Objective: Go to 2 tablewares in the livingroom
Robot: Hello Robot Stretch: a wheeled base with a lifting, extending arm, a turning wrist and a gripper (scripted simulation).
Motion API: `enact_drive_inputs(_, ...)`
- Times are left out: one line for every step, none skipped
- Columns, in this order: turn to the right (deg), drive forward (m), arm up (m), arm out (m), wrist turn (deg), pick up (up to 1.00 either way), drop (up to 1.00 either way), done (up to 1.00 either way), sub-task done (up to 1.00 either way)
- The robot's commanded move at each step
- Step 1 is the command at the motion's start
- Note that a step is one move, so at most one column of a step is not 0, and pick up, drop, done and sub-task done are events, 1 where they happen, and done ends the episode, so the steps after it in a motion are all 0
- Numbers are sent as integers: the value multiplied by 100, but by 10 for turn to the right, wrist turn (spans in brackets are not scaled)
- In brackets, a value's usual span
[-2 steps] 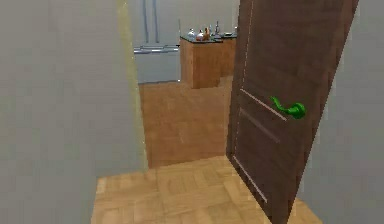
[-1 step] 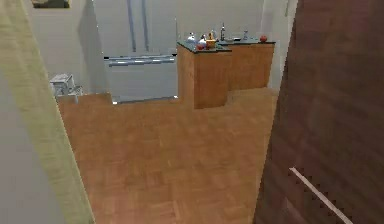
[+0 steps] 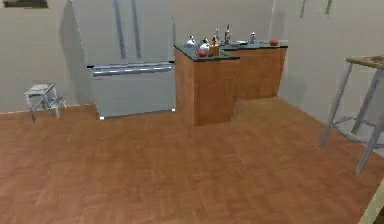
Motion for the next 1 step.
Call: enact_drive_inputs(-120,0,0,0,0,0,0,0,0)
